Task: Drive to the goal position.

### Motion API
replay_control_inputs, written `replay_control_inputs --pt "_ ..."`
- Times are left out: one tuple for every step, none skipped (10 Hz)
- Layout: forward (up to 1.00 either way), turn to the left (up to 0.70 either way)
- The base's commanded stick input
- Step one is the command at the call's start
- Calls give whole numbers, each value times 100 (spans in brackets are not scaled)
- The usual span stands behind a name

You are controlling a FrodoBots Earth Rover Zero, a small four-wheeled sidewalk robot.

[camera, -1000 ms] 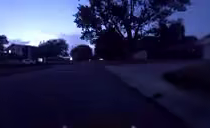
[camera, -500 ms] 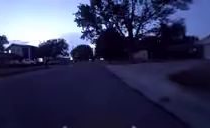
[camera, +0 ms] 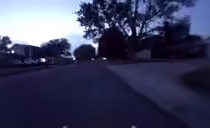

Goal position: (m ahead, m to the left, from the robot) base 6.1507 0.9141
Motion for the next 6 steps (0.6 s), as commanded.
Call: replay_control_inputs --pt "70 35" --pt "70 0" --pt "70 0" --pt "70 0" --pt "70 0" --pt "70 0"
